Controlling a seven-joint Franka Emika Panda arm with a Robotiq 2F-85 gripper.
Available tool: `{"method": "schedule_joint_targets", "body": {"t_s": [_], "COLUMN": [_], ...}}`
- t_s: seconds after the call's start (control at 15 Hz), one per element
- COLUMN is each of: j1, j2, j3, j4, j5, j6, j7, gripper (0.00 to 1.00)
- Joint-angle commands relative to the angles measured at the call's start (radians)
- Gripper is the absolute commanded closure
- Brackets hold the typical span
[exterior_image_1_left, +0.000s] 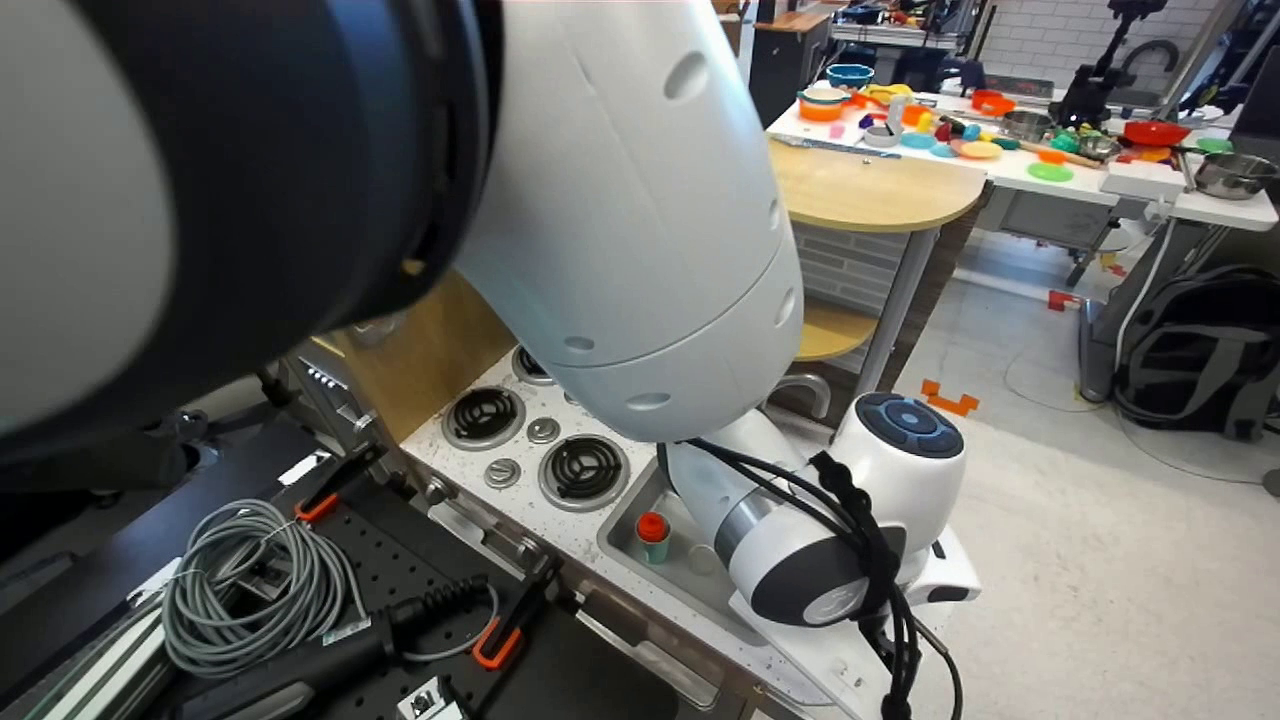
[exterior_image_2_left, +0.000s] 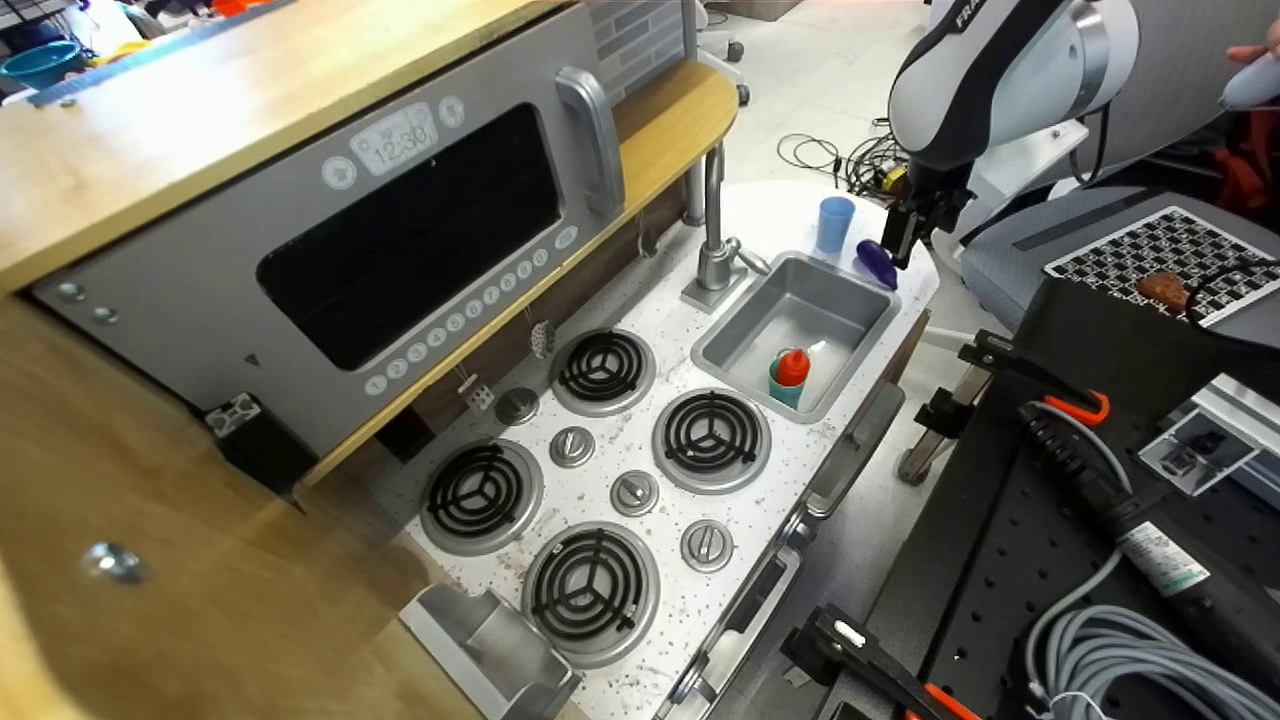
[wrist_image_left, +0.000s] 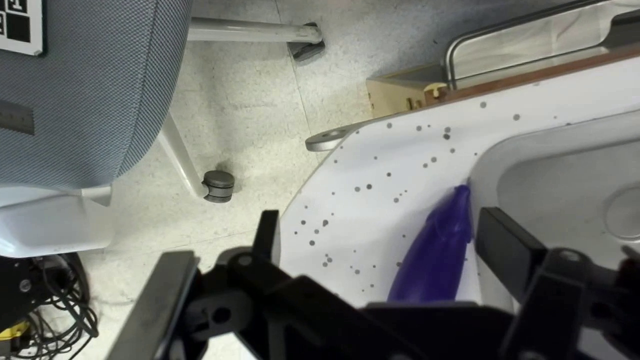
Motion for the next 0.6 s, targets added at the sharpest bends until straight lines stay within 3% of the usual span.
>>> {"method": "schedule_joint_targets", "body": {"t_s": [0.0,0.47,0.53], "j1": [0.006,0.030,0.033], "j2": [0.051,0.089,0.095], "j3": [0.020,0.029,0.025], "j4": [0.046,0.082,0.089], "j5": [-0.007,-0.013,-0.014], "j6": [0.040,0.041,0.037], "j7": [0.027,0.033,0.035], "gripper": [0.00,0.00,0.10]}}
